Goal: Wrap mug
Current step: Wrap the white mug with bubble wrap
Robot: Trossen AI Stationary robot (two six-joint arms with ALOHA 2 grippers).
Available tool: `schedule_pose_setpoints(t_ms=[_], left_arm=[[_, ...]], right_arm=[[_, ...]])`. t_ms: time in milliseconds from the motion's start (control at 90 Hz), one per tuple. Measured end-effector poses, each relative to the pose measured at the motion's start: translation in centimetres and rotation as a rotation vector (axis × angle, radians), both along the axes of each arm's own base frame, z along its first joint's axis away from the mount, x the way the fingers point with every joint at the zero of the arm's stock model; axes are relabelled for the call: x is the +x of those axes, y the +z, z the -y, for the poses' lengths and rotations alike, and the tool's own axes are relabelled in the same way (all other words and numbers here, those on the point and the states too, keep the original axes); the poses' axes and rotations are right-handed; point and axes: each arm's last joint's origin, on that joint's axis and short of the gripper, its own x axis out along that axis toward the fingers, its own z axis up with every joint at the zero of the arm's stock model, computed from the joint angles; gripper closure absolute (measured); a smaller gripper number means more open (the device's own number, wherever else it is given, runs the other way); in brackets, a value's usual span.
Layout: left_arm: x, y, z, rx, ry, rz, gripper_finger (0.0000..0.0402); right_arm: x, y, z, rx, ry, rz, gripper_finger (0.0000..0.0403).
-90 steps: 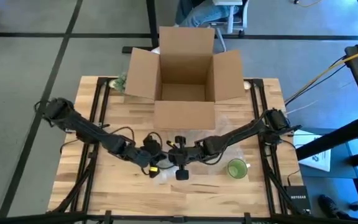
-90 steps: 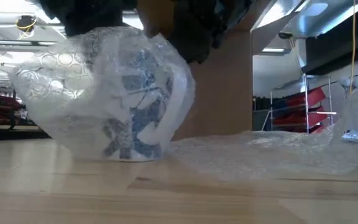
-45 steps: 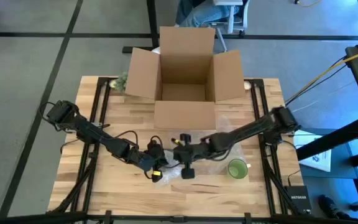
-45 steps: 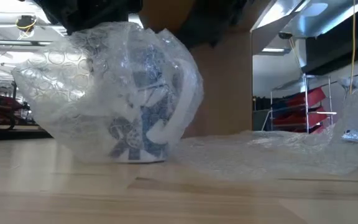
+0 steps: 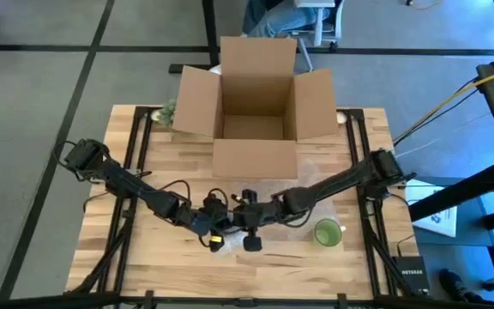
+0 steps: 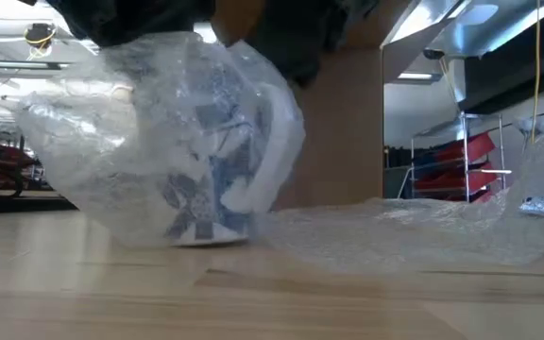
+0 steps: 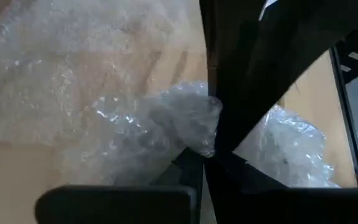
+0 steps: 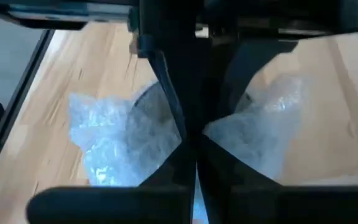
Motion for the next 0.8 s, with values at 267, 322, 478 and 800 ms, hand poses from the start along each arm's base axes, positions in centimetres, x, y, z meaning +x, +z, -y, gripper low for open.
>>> schedule_pose_setpoints(t_ms=[267,322,478,800], left_arm=[[-1.4,4.1,0.8,-0.016,-0.028,0.028,0.0402],[-1.8,5.3,0.7,-0.015,-0.028,0.069,0.0402],[-3.0,6.7,-0.2,0.061,0.027,0.08,0.0402],[-2.2,4.6,-1.5,0.166,0.057,-0.021,0.0402]], right_arm=[[0.3,-1.0,-0.1,0.002,-0.005,-0.015,0.0402],[0.2,-1.0,-0.1,-0.009,0.002,-0.013,0.0402],[0.3,-0.9,0.0,-0.021,-0.003,-0.002,0.0402],[0.4,-0.9,-0.1,-0.018,-0.003,0.01,0.0402]])
